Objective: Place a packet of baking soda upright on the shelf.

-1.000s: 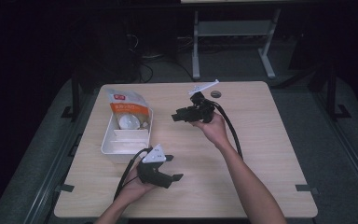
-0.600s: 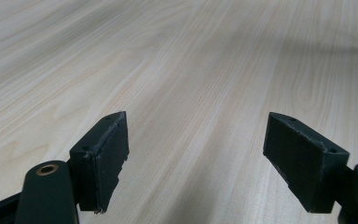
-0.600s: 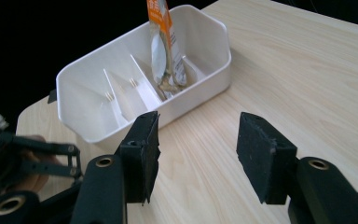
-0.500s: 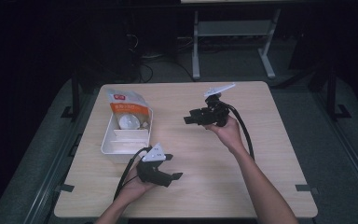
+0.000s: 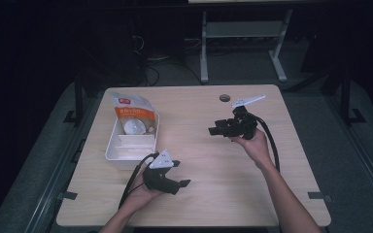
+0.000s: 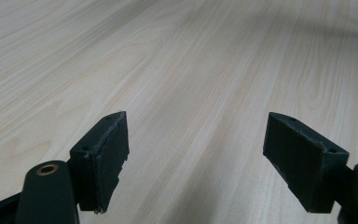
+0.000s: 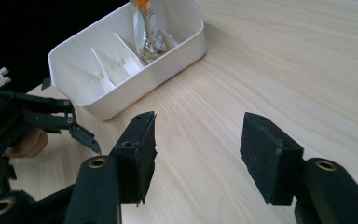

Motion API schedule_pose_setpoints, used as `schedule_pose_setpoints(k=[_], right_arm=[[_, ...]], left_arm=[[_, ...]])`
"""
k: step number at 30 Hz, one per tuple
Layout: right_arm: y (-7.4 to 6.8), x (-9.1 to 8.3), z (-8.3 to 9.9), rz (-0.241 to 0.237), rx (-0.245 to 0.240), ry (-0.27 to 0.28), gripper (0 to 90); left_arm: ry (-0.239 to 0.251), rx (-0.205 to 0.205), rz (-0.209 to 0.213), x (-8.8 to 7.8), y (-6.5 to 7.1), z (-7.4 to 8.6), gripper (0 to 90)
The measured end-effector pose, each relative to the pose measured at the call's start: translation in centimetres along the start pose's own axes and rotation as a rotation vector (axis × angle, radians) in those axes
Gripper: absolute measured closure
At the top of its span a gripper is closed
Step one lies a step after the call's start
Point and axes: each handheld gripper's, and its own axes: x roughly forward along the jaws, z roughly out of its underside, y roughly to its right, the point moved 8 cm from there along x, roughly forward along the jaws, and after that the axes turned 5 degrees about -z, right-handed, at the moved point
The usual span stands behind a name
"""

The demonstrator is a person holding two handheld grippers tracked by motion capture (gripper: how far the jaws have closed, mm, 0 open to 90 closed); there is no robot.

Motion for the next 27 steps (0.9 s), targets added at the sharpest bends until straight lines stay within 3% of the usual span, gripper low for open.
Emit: schedule_pose_setpoints(k=[27], right_arm=[[0.3, -6.0, 6.3, 0.058, 0.043, -0.009, 39.8]], left_arm=[[-0.001, -0.011, -0.017, -0.1, -0.3, 0.0, 21.8]])
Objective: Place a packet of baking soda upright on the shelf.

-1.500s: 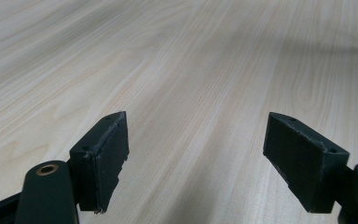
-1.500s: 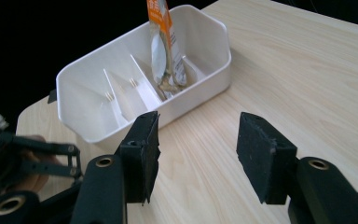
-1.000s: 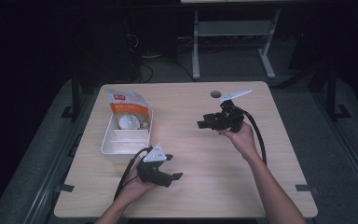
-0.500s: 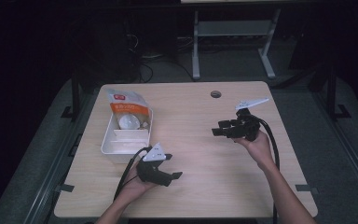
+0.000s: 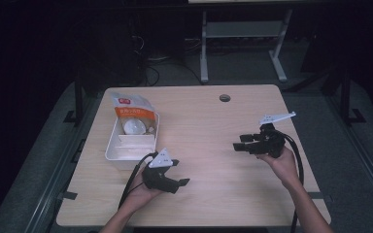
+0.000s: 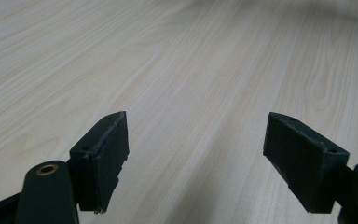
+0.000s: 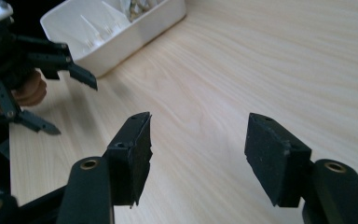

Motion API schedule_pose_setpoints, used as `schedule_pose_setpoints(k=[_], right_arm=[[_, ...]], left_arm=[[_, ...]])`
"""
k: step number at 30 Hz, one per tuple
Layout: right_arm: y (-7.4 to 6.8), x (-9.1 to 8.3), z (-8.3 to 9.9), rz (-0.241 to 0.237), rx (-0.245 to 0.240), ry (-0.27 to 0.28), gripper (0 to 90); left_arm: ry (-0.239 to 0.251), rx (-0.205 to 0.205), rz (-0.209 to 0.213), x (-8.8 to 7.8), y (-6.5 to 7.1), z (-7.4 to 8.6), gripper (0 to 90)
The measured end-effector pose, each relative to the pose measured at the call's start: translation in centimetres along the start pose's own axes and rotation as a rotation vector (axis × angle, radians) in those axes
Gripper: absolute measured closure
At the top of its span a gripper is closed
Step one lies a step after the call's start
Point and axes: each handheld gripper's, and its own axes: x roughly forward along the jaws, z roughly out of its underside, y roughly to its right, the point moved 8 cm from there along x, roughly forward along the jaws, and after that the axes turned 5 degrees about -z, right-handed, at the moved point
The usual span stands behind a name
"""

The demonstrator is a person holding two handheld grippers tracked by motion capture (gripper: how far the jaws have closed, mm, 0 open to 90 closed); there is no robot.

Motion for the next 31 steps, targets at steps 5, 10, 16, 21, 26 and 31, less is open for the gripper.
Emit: schedule_pose_setpoints(k=[5, 10, 16, 21, 26, 31], right_arm=[[-0.1, -0.7, 1.4, 0.004, 0.005, -0.002, 39.6], [-0.2, -1.4, 2.8, 0.005, 0.015, -0.001, 39.1], [-0.3, -1.9, 4.6, 0.016, 0.026, -0.016, 38.4], [-0.5, -2.2, 6.1, 0.018, 0.038, -0.028, 38.3], [-0.8, -2.5, 7.5, 0.04, 0.038, -0.033, 38.0], [-1.3, -2.6, 8.5, 0.054, 0.036, -0.043, 36.9]], left_arm=[[-0.002, -0.004, 0.002, 0.0, 0.0, 0.0, 21.9], [-0.001, -0.001, 0.001, -0.1, 0.1, -0.1, 22.0], [-0.004, -0.005, 0.0, -0.1, 0.0, 0.0, 22.1], [-0.01, -0.003, 0.004, 0.0, 0.2, 0.1, 22.0], [-0.018, 0.008, 0.012, 0.0, 0.5, 0.3, 22.1], [-0.018, 0.018, 0.019, -0.1, 0.8, 0.4, 22.1]])
